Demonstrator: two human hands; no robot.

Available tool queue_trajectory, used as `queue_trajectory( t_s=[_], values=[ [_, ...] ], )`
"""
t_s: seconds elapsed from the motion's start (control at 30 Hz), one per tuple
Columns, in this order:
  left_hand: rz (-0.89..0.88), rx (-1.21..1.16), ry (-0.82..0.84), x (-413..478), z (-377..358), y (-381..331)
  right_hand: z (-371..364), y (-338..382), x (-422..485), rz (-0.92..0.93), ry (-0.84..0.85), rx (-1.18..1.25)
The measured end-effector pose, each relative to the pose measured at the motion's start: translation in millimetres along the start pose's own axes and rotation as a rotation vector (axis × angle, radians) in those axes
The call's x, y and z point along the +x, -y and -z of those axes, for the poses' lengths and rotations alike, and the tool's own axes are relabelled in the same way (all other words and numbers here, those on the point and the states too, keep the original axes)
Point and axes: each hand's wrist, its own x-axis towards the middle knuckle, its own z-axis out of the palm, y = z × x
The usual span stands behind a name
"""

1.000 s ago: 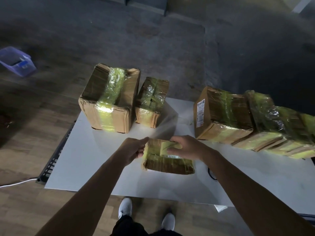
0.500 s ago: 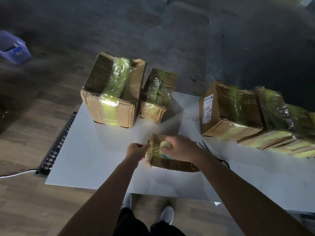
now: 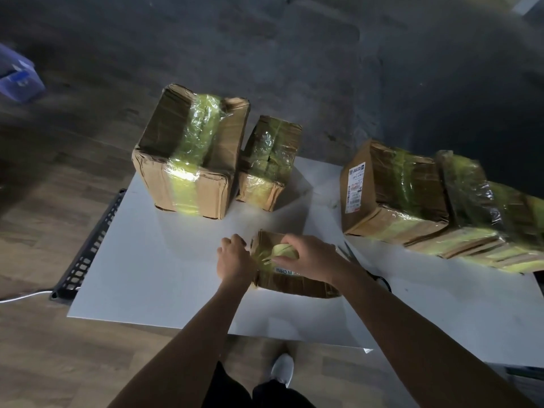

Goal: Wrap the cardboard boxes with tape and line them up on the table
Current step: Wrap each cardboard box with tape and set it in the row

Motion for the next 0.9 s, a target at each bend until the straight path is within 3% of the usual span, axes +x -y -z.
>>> queue_trajectory(
  t_s=[0.17, 0.3, 0.4, 0.63, 0.8, 0.9],
  values=[
    [-0.17, -0.046, 0.026, -19.3, -6.3, -3.8, 2.7, -4.7, -2.4, -0.088, -0.035, 0.142],
    [-0.147, 0.004, 0.027, -23.9, -11.5, -2.6, 9.9, -25.5, -15.5, -0.212, 0.108, 0.444],
    [-0.223, 0.171, 0.065, -22.6, -13.3, 1.5, 13.6, -34.0, -19.8, -0.215, 0.206, 0.503],
    [-0.138, 0.023, 0.051, -21.3, -12.1, -2.6, 43.7, -44.7, -23.8, -0.175, 0.18, 0.203],
    [-0.142, 0.029, 0.044, -21.8, -14.9, -2.5, 49.5, -51.1, -34.9, -0.078, 0.076, -0.185],
    [-0.128, 0.039, 0.039, -22.7, -15.1, -4.9, 43.6, -54.3, -37.4, -0.068, 0.034, -0.128]
  ],
)
